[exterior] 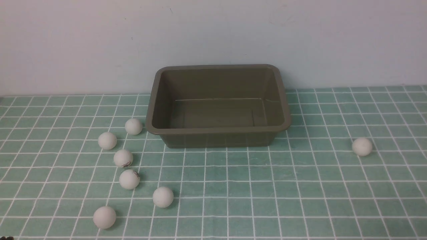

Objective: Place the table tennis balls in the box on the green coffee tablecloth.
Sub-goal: 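Reach for and grasp a ping pong ball on the table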

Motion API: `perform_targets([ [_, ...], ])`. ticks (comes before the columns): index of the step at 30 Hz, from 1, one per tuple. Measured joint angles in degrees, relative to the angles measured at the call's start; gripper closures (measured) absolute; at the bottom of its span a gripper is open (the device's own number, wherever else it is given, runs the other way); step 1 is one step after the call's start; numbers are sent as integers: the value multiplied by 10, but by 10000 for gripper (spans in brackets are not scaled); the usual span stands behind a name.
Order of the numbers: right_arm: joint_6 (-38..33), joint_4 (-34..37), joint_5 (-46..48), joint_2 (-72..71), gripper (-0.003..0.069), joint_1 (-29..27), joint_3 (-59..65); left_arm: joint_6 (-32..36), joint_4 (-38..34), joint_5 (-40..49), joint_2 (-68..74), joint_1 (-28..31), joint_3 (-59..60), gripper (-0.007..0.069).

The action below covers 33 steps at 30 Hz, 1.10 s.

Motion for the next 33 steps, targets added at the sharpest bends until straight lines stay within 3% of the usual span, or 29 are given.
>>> perform_targets([
  [33, 3, 10, 0, 0, 676, 4, 0, -16, -18, 0, 0, 0, 0, 629],
])
